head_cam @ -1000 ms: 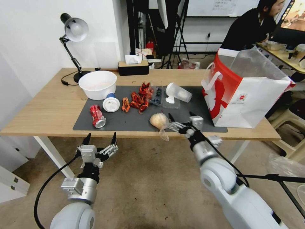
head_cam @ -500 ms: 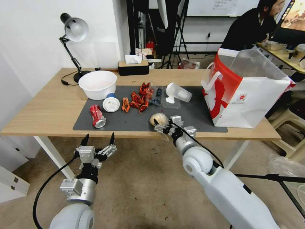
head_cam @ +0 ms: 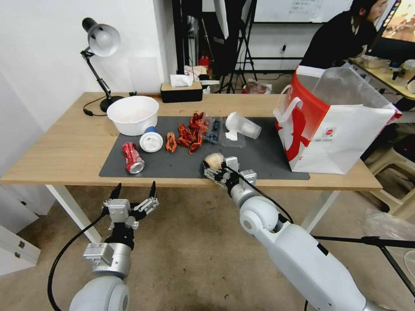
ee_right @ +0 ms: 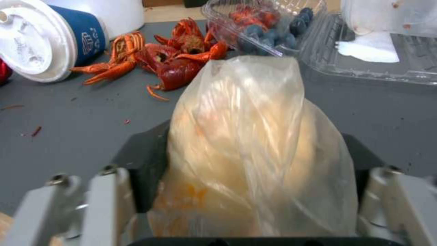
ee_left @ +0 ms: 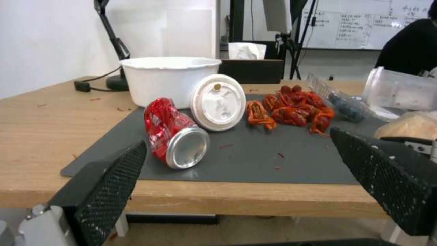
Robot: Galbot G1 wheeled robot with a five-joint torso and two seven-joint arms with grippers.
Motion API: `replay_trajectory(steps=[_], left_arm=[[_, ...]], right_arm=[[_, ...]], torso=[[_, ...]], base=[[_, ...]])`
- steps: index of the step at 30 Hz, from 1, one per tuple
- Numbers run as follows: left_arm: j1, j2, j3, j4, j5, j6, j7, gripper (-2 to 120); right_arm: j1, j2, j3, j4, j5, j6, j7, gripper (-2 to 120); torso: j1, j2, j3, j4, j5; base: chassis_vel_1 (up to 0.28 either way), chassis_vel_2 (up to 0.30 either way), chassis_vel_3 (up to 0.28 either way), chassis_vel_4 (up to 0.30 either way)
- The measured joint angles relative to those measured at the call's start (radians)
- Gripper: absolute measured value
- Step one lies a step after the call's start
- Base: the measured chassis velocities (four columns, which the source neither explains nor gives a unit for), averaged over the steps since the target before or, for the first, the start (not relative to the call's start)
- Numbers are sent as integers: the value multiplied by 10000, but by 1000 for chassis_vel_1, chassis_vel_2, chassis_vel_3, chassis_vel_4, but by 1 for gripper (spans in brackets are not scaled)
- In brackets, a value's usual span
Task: Pick up the trash from the table and place it into the takeout bag.
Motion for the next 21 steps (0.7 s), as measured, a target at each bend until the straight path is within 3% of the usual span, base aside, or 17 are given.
replay_trajectory(steps=[5, 7, 10, 11, 16, 21], left_arm=[[0, 1, 0, 26, 3, -15, -3, 100], [-8, 0, 10, 58, 20, -30, -5, 100], [-8, 0, 17, 68, 27, -34, -5, 100], [-3, 4, 20, 69, 33, -38, -5, 100], [-3, 31, 20, 70, 37, -42, -6, 100], [-15, 32, 31, 71, 44, -43, -6, 100]], right_arm=[[-33, 8, 0, 3, 0, -6, 35, 52], [-109, 14, 42, 17, -1, 2, 74, 37], [-163, 12, 112, 79, -2, 24, 91, 30], [-219, -1, 243, 215, -4, 59, 95, 22], [-312, -107, 909, 1055, 65, 124, 93, 11], [-268, -325, 1854, 1926, 405, 123, 58, 8]], torso=[[0, 0, 0, 0, 0], [0, 0, 0, 0, 0], [1, 0, 0, 1, 1], [0, 0, 0, 0, 0], [0, 0, 0, 0, 1], [0, 0, 0, 0, 1]], base=[[0, 0, 0, 0], [0, 0, 0, 0], [0, 0, 0, 0], [0, 0, 0, 0], [0, 0, 0, 0], [0, 0, 0, 0]])
